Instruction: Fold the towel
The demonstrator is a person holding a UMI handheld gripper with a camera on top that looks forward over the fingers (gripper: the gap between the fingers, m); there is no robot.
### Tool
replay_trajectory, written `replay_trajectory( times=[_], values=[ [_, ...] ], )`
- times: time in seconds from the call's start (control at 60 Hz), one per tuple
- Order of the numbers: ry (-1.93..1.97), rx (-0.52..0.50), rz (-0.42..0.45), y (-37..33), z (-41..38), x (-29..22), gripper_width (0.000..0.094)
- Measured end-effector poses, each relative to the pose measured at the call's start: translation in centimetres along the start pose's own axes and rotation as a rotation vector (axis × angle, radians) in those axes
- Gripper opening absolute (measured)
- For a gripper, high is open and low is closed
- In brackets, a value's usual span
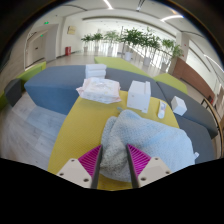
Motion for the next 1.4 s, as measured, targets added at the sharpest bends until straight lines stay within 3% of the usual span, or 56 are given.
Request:
replay_trajectory(
  times=[0.017,0.033,0.083,0.167,0.267,0.4,0.55,0.733,0.867,0.9,0.95,1.017,1.033,1.05,1.117,1.183,1.4],
  values=[
    [0.000,0.002,0.011,1.9,1.0,-0.2,0.0480],
    [-0.004,0.014,0.014,1.9,1.3,-0.1,0.0424],
    [-0.020,0.075,0.028,2.0,2.5,-0.1,0.0086],
    [0.012,0.062,0.052,2.2,2.7,-0.1,0.0015],
    [0.027,0.033,0.070,1.2,2.7,-1.0,0.0010],
    [0.114,-0.013,0.163,-3.1,5.8,-4.0,0.0010],
    [0.252,0.059,0.220,-6.2,14.9,-4.7,0.0019],
    [0.399,0.166,0.107,-4.1,24.4,0.9,0.0024],
    [0.474,0.122,0.050,-2.3,26.1,3.6,0.0040],
    [0.485,0.106,0.055,-2.2,26.2,3.6,0.0090],
    [0.503,0.096,0.051,-2.6,26.6,3.8,0.0258],
    [0.497,0.157,0.039,-3.4,28.0,4.2,0.0663],
    [0.489,0.176,0.038,-3.5,28.3,4.0,0.0816],
    [0.481,0.190,0.037,-3.9,28.9,4.0,0.0873],
    [0.438,0.229,0.037,-5.9,29.4,3.9,0.0824],
    [0.416,0.240,0.052,-8.5,29.4,3.2,0.0834],
    [0.276,0.178,0.152,-19.6,24.7,0.9,0.0836]
  ],
)
Point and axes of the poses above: the point between the fingertips, and its own axes, seen from behind it with the camera up: z to the right, x down, y forward, the way the camera looks, the point moved 7 cm from there along -y, backward, against the way the camera looks, and after that the axes turned 1 degree about y, right-handed, at the moved point
